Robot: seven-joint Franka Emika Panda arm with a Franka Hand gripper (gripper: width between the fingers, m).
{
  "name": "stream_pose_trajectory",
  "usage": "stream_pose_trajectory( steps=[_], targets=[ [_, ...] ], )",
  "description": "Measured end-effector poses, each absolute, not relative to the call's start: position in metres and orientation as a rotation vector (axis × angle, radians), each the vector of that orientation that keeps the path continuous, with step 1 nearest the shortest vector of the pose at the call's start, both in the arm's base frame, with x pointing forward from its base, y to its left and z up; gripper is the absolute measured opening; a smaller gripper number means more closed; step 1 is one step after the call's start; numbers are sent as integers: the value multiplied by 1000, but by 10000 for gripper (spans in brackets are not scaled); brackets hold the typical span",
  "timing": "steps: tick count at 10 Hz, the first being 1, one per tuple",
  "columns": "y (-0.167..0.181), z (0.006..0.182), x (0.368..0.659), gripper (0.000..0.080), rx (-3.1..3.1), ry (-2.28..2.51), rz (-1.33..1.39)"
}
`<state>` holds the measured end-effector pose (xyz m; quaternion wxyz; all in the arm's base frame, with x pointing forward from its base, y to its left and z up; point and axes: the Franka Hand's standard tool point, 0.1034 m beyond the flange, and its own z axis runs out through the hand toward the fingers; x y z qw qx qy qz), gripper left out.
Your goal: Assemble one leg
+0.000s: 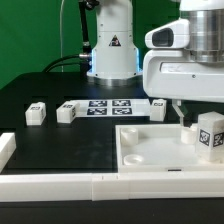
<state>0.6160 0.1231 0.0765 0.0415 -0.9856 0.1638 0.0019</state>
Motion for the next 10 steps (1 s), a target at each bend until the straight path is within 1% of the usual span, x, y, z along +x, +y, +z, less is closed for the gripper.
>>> stream_pose_trajectory(
  steps=[4,5,6,8,9,10],
  targets=[
    [122,76,615,649,-3057,-263,20],
    [121,76,615,649,-3044,-383,15],
    [120,76,615,649,-3044,-382,15],
    [120,76,615,393,-3045,-376,15],
    [120,76,615,393,-3048,-358,15],
    [119,76,615,290,-3052,-323,16]
  ],
)
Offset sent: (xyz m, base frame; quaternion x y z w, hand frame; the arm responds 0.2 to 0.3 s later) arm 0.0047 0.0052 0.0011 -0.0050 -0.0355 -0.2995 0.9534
